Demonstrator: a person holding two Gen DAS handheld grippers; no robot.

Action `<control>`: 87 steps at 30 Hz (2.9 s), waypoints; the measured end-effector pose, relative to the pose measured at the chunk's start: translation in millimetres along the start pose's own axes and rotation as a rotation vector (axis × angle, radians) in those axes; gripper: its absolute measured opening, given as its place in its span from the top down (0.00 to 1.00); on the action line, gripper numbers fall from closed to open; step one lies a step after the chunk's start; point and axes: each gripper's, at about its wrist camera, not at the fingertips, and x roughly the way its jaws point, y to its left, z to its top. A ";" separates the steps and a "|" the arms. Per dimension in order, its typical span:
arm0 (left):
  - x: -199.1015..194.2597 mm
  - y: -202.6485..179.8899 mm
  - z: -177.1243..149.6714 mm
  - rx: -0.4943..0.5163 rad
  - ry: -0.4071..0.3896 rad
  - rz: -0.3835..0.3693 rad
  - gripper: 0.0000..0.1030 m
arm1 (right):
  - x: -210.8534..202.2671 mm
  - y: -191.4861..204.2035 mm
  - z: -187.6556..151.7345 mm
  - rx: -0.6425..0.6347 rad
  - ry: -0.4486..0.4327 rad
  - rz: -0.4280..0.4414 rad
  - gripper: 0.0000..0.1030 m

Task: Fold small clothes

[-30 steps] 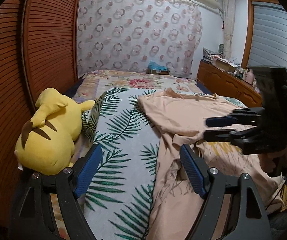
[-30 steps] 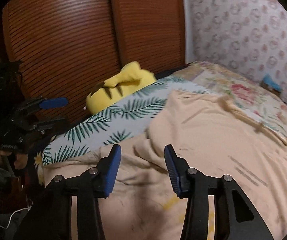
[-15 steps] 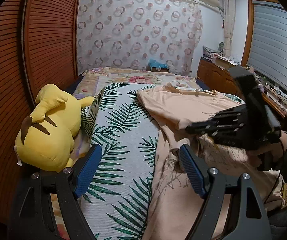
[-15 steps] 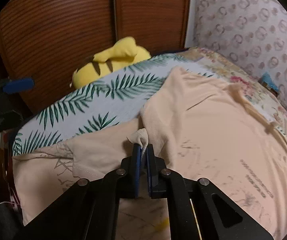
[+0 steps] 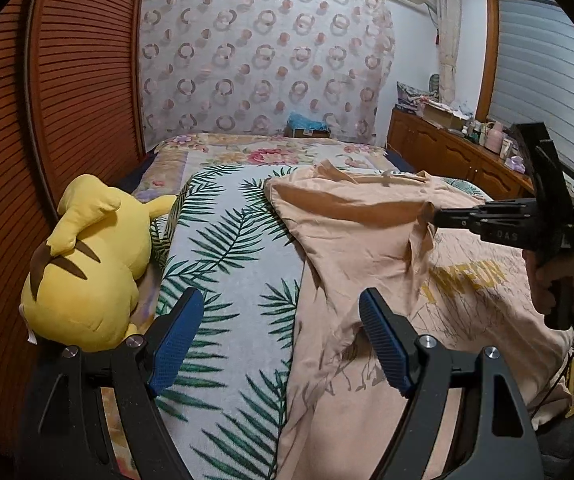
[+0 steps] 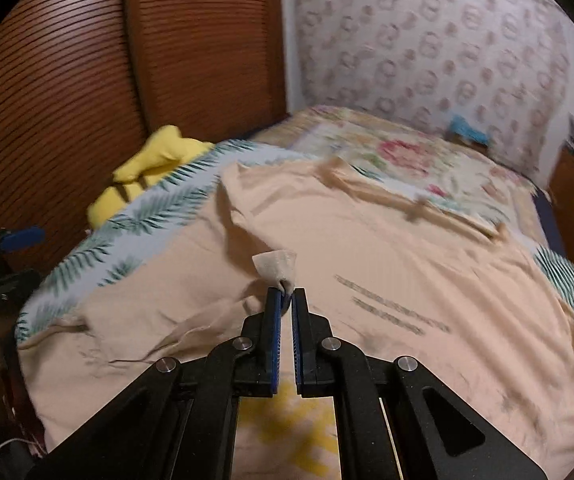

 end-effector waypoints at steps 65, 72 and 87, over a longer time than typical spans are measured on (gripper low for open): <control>124.5 20.1 93.8 0.071 0.115 -0.033 0.56 | -11.4 -64.6 -43.5 0.023 0.093 -0.091 0.51; 86.7 -1.8 84.5 0.074 0.038 -0.088 0.21 | -11.3 -64.1 -43.5 0.020 0.094 -0.092 0.51; 43.1 -44.8 52.1 0.044 -0.033 -0.094 0.21 | -5.9 -63.1 -41.8 0.011 0.110 -0.072 0.24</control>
